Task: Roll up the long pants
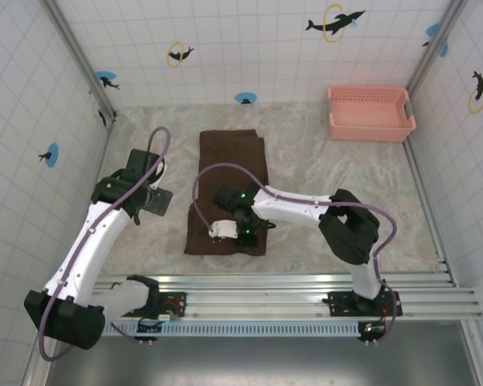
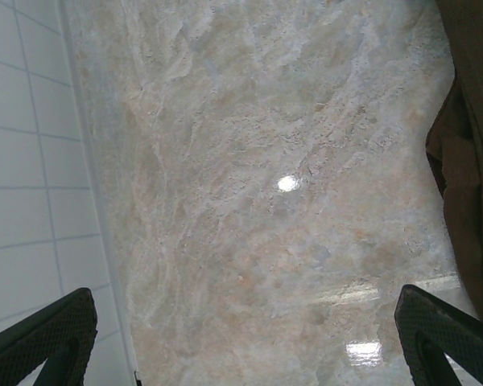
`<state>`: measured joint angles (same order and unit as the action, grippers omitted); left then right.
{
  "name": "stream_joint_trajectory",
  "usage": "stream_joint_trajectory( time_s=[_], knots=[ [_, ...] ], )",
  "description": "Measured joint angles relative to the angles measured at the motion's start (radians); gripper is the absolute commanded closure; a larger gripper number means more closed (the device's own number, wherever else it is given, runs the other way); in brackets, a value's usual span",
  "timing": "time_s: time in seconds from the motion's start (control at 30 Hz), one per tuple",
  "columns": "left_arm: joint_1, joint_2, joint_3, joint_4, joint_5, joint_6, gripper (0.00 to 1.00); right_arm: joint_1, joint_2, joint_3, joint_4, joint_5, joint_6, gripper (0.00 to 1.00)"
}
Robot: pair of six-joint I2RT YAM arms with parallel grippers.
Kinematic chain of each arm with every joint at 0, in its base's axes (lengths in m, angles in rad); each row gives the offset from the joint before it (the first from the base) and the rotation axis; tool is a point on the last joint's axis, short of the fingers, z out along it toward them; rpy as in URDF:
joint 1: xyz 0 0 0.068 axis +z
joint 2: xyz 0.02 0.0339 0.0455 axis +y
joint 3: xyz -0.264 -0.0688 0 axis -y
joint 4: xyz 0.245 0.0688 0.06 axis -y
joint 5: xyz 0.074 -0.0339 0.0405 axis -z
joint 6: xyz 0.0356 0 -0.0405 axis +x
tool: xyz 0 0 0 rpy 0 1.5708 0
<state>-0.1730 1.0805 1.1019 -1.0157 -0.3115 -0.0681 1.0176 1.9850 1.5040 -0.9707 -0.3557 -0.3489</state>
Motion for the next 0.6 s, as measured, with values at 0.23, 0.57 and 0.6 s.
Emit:
stream_joint_trajectory(
  time_s=[0.23,0.57,0.6],
  knots=[
    [-0.011,-0.030,-0.036,0.017,0.058,0.054,0.05,-0.132,0.142,0.257,-0.256,-0.332,0.032,0.92],
    [-0.130,0.105,0.002,0.044,0.123,0.068,0.17,-0.345,0.406,0.457,-0.399,-0.589,0.064,0.91],
    [-0.150,0.129,0.011,0.049,0.126,0.067,0.18,-0.359,0.421,0.470,-0.403,-0.605,0.065,0.91]
  ],
)
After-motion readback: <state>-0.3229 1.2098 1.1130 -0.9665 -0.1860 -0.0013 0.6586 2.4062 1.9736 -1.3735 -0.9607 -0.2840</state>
